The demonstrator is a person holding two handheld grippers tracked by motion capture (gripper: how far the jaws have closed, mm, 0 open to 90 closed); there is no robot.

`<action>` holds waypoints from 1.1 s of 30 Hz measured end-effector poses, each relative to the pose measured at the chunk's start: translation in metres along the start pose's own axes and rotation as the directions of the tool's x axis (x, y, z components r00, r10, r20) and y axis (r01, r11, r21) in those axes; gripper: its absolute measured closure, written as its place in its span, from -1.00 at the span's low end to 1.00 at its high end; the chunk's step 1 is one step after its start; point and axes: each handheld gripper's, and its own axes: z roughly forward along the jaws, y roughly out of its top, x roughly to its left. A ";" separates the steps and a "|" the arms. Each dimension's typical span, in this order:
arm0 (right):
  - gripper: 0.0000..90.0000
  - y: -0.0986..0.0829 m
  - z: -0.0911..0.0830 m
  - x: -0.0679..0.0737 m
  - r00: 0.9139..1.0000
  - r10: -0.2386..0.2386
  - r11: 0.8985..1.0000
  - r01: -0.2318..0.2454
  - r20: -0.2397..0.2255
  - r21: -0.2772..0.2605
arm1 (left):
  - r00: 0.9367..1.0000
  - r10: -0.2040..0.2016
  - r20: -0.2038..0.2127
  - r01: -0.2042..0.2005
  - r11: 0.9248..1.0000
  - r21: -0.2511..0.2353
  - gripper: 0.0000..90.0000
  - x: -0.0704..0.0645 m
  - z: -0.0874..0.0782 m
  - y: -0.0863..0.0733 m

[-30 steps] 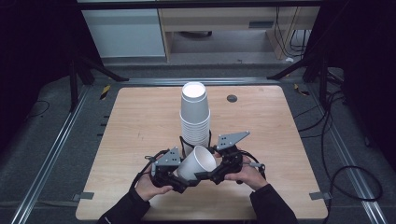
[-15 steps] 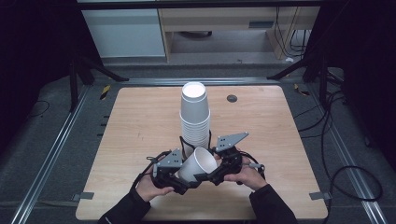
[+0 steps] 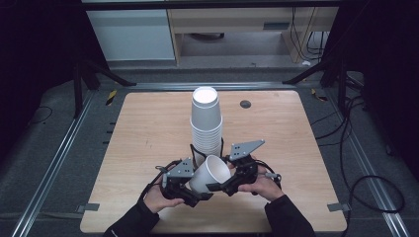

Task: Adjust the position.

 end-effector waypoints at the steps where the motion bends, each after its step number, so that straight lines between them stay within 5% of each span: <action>1: -0.79 0.001 -0.002 -0.001 1.000 0.004 1.000 -0.004 -0.004 -0.009 | 1.000 0.000 -0.001 0.000 1.000 0.001 -0.58 0.000 0.000 0.000; 12: -0.79 0.005 -0.034 -0.005 0.996 -0.005 0.999 0.009 0.093 -0.039 | 0.999 -0.040 -0.034 0.040 0.999 0.002 -0.59 0.009 -0.009 -0.006; 21: -0.79 0.003 -0.069 -0.009 0.975 0.021 0.999 -0.011 0.222 -0.046 | 0.989 -0.096 -0.108 0.096 0.995 -0.013 -0.61 0.022 -0.028 -0.013; 27: -0.78 0.003 -0.081 -0.015 0.955 0.040 0.999 -0.033 0.293 -0.028 | 0.970 -0.153 -0.188 0.148 0.988 -0.039 -0.60 0.034 -0.049 -0.020; 33: -0.78 0.006 -0.091 -0.024 0.924 0.055 0.998 -0.055 0.378 -0.011 | 0.938 -0.232 -0.259 0.223 0.973 -0.065 -0.62 0.046 -0.066 -0.033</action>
